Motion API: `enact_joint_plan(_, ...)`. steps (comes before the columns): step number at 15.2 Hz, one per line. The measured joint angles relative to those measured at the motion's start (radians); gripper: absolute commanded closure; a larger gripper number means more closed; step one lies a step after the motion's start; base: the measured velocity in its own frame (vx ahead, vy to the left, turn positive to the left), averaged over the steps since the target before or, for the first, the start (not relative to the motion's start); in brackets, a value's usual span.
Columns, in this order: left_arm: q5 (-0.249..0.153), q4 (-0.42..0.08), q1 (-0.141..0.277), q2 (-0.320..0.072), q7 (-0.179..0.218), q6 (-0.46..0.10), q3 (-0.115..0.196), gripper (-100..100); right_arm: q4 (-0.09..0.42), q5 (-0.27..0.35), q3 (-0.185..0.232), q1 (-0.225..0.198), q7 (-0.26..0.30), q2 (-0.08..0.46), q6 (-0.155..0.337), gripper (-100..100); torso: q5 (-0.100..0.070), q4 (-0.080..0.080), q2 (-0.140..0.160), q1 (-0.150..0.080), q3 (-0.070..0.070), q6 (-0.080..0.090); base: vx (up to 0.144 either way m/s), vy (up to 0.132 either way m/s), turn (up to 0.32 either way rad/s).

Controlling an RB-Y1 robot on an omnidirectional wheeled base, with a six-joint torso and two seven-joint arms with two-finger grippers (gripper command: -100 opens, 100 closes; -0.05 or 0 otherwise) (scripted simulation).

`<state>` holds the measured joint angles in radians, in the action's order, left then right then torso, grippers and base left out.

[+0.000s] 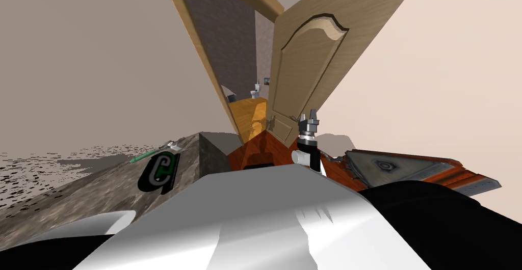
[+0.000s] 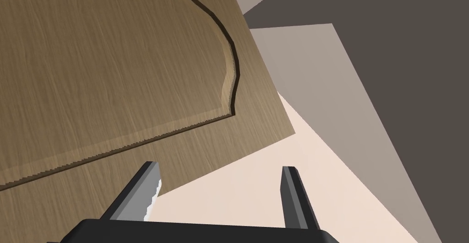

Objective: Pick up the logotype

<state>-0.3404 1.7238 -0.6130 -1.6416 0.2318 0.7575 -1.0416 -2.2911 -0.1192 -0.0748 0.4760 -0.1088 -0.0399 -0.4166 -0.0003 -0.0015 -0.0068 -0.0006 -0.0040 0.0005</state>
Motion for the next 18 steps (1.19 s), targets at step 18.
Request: enact_joint_plan(18, -0.14, -0.152, -0.047, -0.412, 0.01, 0.013, -0.165, -100, 0.0, 0.0, 0.0, 0.0, 0.0, 0.0, 0.0, 0, 0.0, 0.0, 0.0, 0.0, 0.0, 0.0, 0.093, 0.009, -0.06)
